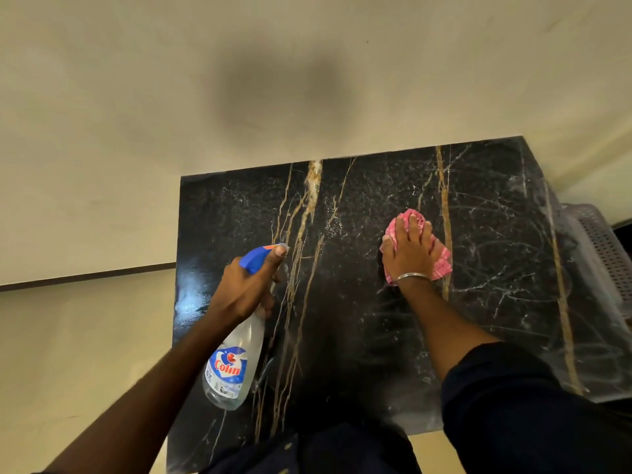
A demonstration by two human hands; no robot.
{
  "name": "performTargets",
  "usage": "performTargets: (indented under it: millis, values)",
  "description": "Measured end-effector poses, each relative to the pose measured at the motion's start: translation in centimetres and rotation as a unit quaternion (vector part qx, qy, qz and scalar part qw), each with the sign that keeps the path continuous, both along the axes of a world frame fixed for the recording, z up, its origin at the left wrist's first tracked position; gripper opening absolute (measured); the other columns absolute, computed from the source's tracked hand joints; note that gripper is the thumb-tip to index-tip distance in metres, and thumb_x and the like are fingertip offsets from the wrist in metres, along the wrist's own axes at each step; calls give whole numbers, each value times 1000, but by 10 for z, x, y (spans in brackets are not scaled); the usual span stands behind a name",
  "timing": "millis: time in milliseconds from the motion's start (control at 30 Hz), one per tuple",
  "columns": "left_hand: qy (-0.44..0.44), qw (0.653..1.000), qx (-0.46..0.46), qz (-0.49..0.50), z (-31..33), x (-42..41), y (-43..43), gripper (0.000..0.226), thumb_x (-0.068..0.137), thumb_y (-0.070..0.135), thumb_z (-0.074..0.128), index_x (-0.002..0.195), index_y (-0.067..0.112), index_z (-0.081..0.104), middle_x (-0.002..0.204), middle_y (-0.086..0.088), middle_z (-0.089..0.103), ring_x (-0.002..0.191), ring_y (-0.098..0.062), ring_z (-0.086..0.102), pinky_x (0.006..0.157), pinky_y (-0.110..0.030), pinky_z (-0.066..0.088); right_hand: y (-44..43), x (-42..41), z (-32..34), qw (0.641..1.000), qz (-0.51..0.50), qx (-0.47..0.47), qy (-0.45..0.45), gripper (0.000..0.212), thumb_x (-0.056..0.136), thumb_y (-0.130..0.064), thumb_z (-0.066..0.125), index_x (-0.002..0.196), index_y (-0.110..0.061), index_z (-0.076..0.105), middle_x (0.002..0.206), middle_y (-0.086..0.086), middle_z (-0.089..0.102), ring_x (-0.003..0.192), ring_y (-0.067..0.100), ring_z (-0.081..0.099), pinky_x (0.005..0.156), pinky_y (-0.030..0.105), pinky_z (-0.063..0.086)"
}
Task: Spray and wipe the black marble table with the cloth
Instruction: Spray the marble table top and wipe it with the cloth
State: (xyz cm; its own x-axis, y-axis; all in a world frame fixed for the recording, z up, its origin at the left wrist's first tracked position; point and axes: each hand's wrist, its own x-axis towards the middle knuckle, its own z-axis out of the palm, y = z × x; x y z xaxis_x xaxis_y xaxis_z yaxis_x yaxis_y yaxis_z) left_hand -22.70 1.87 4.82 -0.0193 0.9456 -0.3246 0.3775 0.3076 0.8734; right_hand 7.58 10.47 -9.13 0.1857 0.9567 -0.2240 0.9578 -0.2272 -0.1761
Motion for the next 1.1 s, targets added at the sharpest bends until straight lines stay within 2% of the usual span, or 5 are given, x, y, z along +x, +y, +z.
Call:
performTargets:
  millis: [300, 500, 667, 867, 1100]
  values:
    - [17, 1000, 2, -6, -1, -6, -9, 50, 92, 64, 45, 91, 18, 64, 78, -17, 68, 50, -31, 65, 51, -29, 53, -69, -138, -4, 986, 162, 22, 38, 65, 91, -54, 33, 151, -31, 28, 161, -2, 21, 149, 30, 13, 116, 58, 15]
    - [23, 1000, 1, -20, 0, -5, -15, 49, 94, 57, 44, 86, 13, 62, 75, -21, 68, 51, -31, 65, 51, -28, 53, -77, -126, -5, 967, 252, 30, 24, 63, 94, -56, 29, 152, -32, 25, 161, -4, 23, 149, 27, 15, 116, 55, 18]
    - [19, 1000, 2, -24, -3, -6, -22, 48, 96, 55, 44, 90, 11, 62, 77, -18, 68, 49, -26, 64, 52, -28, 53, -70, -58, -6, 989, 144, 30, 9, 61, 96, -54, 19, 154, -34, 19, 163, -7, 14, 150, 26, 10, 118, 54, 13]
    - [40, 998, 2, -47, 2, 6, -32, 53, 90, 58, 41, 83, 9, 61, 56, 1, 61, 44, -13, 61, 54, -24, 54, -54, 15, -7, 1000, 21, 5, -17, 56, 100, -49, 14, 155, -36, 8, 164, -8, 2, 151, 26, -1, 120, 56, 1]
    - [36, 998, 7, -47, 1, 7, -39, 58, 91, 61, 40, 82, 9, 61, 49, -4, 60, 45, -20, 62, 59, -27, 54, -83, -38, -7, 1000, 4, 17, 3, 60, 97, -48, 28, 154, -33, 18, 163, -3, 11, 150, 33, 5, 117, 62, 6]
